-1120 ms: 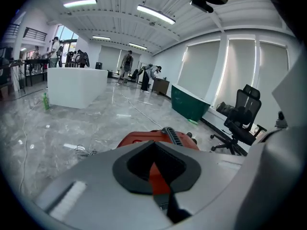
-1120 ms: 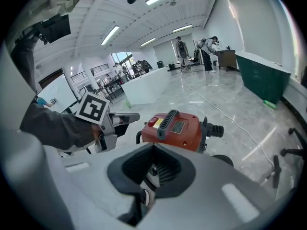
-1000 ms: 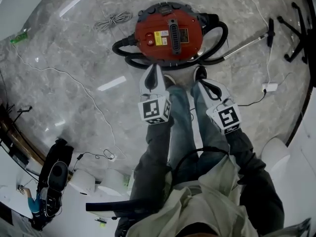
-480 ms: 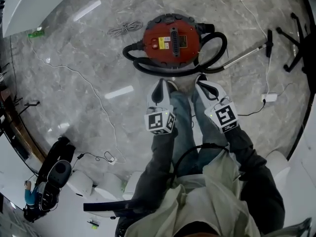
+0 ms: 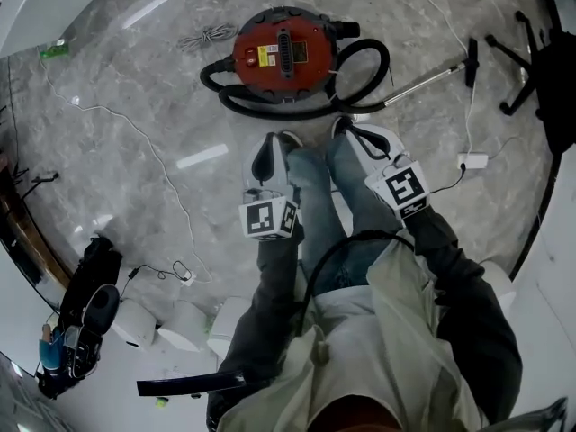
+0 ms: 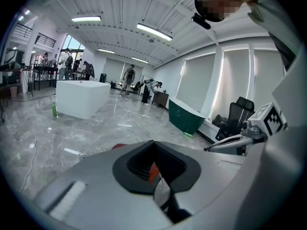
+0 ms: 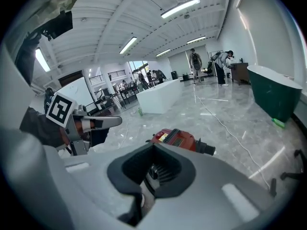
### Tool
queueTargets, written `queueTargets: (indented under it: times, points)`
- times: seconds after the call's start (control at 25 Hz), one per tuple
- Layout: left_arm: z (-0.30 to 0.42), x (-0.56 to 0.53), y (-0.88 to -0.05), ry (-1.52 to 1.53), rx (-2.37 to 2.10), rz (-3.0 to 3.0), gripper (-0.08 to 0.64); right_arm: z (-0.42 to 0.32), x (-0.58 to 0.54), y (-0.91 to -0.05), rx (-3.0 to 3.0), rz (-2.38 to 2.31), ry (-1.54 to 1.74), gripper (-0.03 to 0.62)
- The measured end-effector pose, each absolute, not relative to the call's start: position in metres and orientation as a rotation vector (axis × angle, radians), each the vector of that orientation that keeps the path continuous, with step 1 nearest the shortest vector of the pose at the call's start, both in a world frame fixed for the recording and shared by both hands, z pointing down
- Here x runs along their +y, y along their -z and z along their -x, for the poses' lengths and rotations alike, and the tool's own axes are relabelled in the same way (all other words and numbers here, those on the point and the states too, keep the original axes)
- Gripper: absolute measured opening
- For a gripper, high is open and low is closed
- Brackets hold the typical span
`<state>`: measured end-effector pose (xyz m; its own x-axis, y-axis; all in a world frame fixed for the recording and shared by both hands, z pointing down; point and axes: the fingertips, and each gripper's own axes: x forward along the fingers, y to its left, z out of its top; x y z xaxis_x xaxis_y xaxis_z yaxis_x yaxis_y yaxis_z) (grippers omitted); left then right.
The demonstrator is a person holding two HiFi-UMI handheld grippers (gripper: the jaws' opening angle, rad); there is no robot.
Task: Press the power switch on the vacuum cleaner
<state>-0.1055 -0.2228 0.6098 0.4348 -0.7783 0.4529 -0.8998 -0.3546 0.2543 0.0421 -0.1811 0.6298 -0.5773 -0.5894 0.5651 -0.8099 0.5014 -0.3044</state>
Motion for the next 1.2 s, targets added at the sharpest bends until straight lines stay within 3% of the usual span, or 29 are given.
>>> queueTargets:
  times: [0.56,1.2]
  points:
    - [0.114,-0.155,-0.581,-0.324,-1.5,-2.244,0.005,-0.142,-0.118,-0.601,-2.288,-1.405,-0.621,0.002]
    - [0.059,0.107,-0.425,-0.099,-1.432,-2.397,0.005,-0.088,0.131,-0.441,-2.544,-1.29,-0.494,0.023]
